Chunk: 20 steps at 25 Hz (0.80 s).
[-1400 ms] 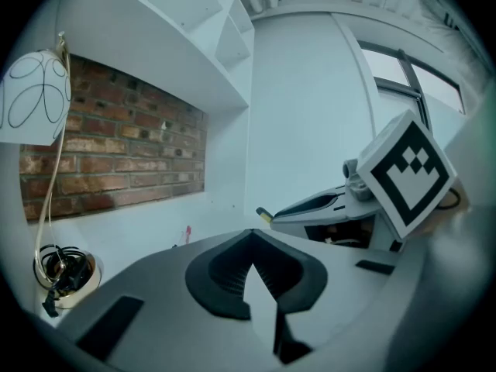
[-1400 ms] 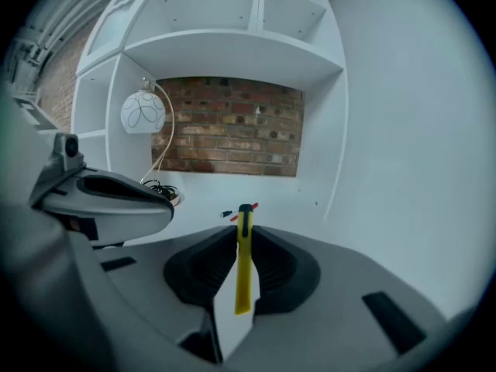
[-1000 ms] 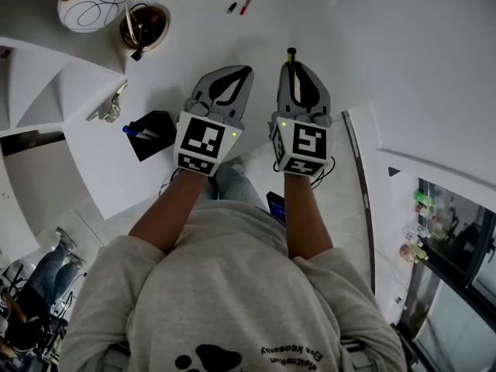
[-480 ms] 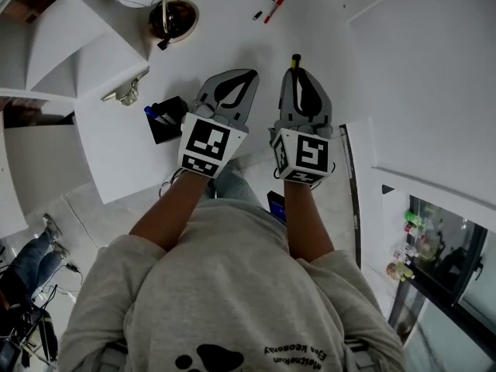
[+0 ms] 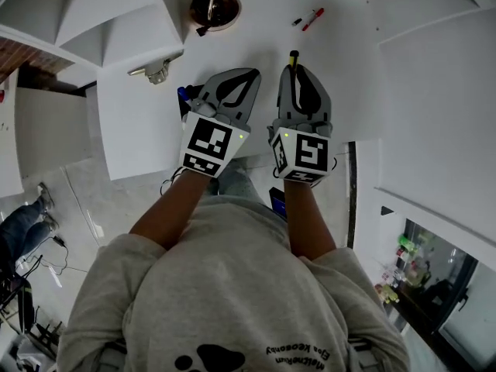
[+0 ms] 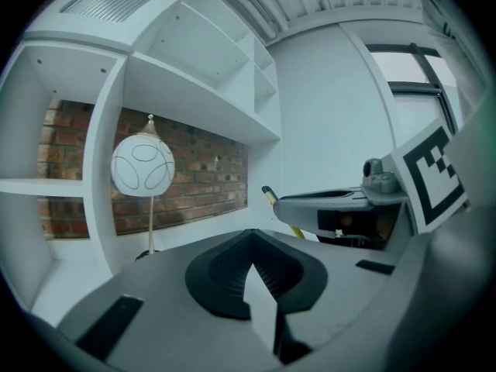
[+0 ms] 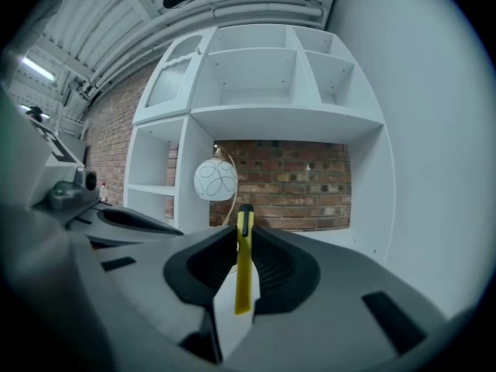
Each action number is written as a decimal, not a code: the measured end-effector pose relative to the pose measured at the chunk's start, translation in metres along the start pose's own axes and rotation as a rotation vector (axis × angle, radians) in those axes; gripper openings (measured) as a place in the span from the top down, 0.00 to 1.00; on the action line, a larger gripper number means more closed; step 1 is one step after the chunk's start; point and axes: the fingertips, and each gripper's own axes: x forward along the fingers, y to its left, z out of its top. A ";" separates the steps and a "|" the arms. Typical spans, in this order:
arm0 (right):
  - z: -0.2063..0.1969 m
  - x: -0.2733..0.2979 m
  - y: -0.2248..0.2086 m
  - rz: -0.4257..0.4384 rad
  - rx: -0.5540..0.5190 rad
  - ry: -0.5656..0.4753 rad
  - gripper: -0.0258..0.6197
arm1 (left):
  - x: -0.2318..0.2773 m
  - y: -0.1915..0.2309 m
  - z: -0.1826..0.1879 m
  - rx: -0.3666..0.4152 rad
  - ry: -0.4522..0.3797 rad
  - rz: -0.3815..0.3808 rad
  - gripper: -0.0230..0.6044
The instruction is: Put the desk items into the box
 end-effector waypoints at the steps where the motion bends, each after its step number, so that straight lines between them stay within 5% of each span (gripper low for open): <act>1: 0.001 0.003 0.009 0.021 -0.003 -0.003 0.85 | -0.005 0.006 -0.001 -0.003 0.001 0.017 0.96; 20: 0.002 0.025 0.132 0.308 -0.007 -0.026 0.85 | -0.094 0.074 -0.027 -0.044 0.026 0.275 0.96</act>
